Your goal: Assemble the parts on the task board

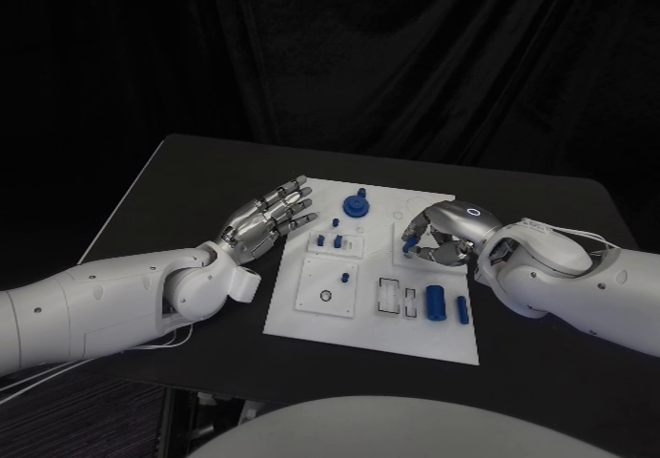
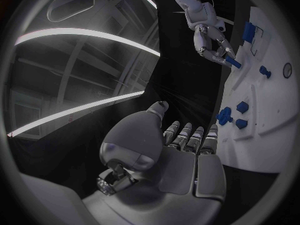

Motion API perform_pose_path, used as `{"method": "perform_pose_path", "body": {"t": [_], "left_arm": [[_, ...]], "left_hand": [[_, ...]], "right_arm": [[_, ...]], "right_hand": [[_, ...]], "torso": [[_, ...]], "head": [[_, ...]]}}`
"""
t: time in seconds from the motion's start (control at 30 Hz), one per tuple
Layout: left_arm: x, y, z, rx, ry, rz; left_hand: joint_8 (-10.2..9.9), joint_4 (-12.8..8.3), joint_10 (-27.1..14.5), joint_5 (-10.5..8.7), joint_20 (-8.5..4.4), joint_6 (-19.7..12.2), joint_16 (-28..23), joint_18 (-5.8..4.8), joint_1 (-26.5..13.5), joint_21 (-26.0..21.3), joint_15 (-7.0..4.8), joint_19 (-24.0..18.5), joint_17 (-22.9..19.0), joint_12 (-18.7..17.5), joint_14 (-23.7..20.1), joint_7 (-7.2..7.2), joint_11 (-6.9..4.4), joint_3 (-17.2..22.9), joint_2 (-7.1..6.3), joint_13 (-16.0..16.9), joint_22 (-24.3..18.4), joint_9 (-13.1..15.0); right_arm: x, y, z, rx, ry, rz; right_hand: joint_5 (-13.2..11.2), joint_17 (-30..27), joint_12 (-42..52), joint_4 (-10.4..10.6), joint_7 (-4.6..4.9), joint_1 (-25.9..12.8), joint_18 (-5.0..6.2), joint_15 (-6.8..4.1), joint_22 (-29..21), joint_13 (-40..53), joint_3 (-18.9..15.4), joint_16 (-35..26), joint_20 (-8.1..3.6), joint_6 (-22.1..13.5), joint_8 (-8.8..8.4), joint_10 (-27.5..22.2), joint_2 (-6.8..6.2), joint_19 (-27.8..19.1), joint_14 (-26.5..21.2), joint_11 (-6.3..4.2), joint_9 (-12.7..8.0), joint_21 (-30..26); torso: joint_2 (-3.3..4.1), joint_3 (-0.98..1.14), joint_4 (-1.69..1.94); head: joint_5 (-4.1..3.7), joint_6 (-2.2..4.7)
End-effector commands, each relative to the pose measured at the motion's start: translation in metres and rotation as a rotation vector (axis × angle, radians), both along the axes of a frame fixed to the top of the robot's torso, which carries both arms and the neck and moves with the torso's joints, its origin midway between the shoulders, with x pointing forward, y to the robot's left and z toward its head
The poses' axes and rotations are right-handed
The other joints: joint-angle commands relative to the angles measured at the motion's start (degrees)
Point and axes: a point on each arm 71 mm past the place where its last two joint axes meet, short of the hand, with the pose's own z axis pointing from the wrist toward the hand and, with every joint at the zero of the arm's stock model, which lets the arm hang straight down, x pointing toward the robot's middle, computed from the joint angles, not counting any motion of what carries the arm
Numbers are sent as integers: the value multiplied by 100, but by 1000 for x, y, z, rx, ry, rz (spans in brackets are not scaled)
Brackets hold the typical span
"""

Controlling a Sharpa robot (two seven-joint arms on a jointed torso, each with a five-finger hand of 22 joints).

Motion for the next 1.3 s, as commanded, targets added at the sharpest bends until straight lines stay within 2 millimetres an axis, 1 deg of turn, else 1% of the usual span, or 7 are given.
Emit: {"method": "perform_pose_path", "body": {"t": [0.03, 0.2, 0.33, 0.4, 0.57, 0.87, 1.3], "left_arm": [[-1, 0, 3, -29, -31, -2], [-1, 0, 3, -29, -32, 0], [0, -1, 2, -29, -33, 0], [0, -1, 2, -30, -34, 0], [1, -1, 1, -29, -34, 0], [1, -3, 0, -30, -32, -5], [2, -4, 0, -29, -32, -4]], "left_hand": [[37, -1, 6, 21, 16, 17, 26, -44, -40, 19, 31, 26, 5, 37, -1, 69, 30, 58, 22, 10, -1, 11], [37, -1, 6, 21, 16, 17, 26, -44, -40, 19, 31, 26, 5, 37, -1, 69, 30, 58, 22, 10, -1, 11], [38, -2, 7, 21, 16, 22, 27, -45, -41, 18, 31, 25, 6, 41, -2, 72, 32, 63, 20, 10, -4, 12], [37, -2, 7, 20, 15, 18, 24, -46, -42, 16, 30, 23, 5, 39, -3, 75, 34, 67, 20, 10, -9, 11], [36, -1, 7, 19, 13, 13, 22, -47, -44, 17, 28, 24, 4, 42, -4, 78, 37, 72, 20, 10, -7, 10], [37, 2, 7, 15, 11, 17, 21, -48, -48, 15, 25, 21, 4, 42, -5, 81, 42, 79, 21, 10, -13, 10], [37, 2, 7, 15, 11, 18, 20, -48, -48, 15, 25, 21, 4, 41, -5, 81, 42, 81, 21, 10, -12, 11]], "right_arm": [[0, 2, 15, 40, -56, 2], [-7, 8, 31, 51, -64, 30], [-17, 20, 37, 55, -49, 89], [-25, 33, 38, 43, -41, 142], [-39, 60, 32, 21, -36, 242], [-49, 101, 15, -6, -34, 356], [-53, 135, -2, -31, -52, 435]], "right_hand": [[-11, 5, -20, -29, -107, 5, -53, 8, 642, 11, -16, 20, 3, 154, 28, 36, 77, 41, 38, 10, 296, 38], [-37, 39, -84, -34, -118, -14, -62, -1, 653, 11, -35, 22, -8, 170, 39, 92, 52, 62, 65, 0, 339, 91], [-46, 75, -124, -47, -122, -10, -70, -5, 662, 9, -42, 34, -13, 168, 38, 104, 33, 76, 84, -3, 357, 132], [-12, 392, -208, -50, -118, -22, -130, -7, 745, 8, -51, 205, -19, 153, 23, 121, 12, 184, 216, 1, 388, 488], [-12, 907, -349, -83, -131, -9, -232, -27, 885, 17, -49, 496, -39, 183, 20, 242, -1, 382, 434, -18, 476, 1134], [9, 891, -395, -110, -138, 0, -227, -35, 877, 21, -53, 484, -47, 221, 33, 302, -20, 379, 436, -29, 520, 1125], [11, 920, -415, -121, -146, -7, -229, -40, 880, 25, -65, 493, -51, 246, 44, 348, -35, 380, 439, -38, 551, 1150]], "torso": [[2, 0, -1], [-12, -12, 21], [-10, -15, 8], [-10, -18, 5], [-11, -21, 3], [4, -3, -14], [8, -5, 38]], "head": [[14, 0], [10, 0], [30, 0], [53, 0], [108, 0], [175, 0], [183, 0]]}}
